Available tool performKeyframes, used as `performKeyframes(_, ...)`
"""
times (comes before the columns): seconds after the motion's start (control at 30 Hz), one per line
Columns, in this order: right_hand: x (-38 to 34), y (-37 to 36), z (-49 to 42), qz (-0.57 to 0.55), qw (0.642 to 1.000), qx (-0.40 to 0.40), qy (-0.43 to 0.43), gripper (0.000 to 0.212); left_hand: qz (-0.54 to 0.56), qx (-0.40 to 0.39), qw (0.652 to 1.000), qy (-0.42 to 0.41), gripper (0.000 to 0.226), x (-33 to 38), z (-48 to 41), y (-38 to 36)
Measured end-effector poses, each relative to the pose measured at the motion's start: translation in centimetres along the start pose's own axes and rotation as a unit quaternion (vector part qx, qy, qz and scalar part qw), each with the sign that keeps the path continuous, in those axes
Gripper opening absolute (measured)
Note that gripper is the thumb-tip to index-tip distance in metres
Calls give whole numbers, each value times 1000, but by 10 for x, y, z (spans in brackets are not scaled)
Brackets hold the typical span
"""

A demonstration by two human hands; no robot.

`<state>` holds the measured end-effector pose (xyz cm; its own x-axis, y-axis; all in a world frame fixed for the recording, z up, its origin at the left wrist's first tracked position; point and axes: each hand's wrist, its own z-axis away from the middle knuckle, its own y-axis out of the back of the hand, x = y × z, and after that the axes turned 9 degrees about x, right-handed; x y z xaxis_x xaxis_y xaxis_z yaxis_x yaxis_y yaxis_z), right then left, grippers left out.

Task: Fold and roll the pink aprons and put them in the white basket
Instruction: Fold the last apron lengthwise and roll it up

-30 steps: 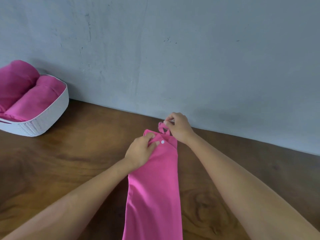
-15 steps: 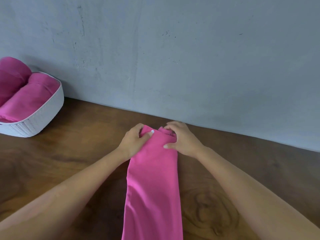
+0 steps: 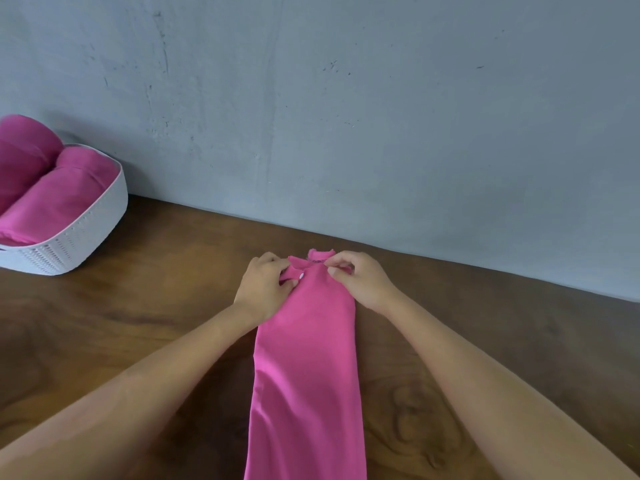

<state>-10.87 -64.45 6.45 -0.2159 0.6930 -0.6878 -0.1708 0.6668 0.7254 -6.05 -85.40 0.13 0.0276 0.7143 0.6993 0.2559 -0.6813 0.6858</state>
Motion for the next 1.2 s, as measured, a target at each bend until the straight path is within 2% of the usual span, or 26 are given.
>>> performKeyframes(0.13, -4, 1, -6, 33, 998, -43, 12, 35, -10, 23, 1000, -4, 13, 1, 1, -5)
performKeyframes(0.27, -9, 6, -12, 120, 988, -100, 14, 39, 3, 13, 1000, 18, 16, -4, -11, -9)
performKeyframes(0.33, -9, 9, -18, 140, 985, -100, 25, 37, 20, 5, 999, 31, 35, -7, -20, -11)
performKeyframes(0.4, -6, 10, -23, 137, 986, -94, 30, 31, 37, -2, 998, 45, 43, -8, -28, -11)
performKeyframes(0.47, -3, 11, -26, 144, 984, -102, 27, 26, 58, -30, 996, 64, 34, -5, -35, -7)
performKeyframes(0.57, 0, 14, -26, 166, 978, -127, 28, 23, 81, -71, 991, 83, 8, 3, -41, 1)
performKeyframes(0.6, 0, 15, -26, 174, 976, -131, 29, 22, 78, -83, 990, 86, 6, 6, -42, 3)
performKeyframes(0.67, -1, 20, -25, 185, 972, -141, 29, 18, 80, -95, 988, 92, 10, 10, -43, 5)
performKeyframes(0.83, -6, 33, -20, 254, 946, -188, 65, 13, 131, -49, 987, 73, 28, 12, -29, 15)
performKeyframes(0.9, -9, 37, -16, 286, 936, -190, 75, 25, 163, -27, 984, 62, 23, 20, -19, 24)
performKeyframes(1.0, -12, 44, -6, 327, 925, -169, 93, 17, 210, -10, 976, 49, 13, 31, -2, 36)
performKeyframes(1.07, -13, 50, 4, 321, 929, -158, 97, 31, 235, -7, 971, 44, 12, 35, 10, 42)
performKeyframes(1.2, -22, 60, 38, 269, 948, -112, 131, 18, 250, 13, 968, 20, 13, 40, 34, 56)
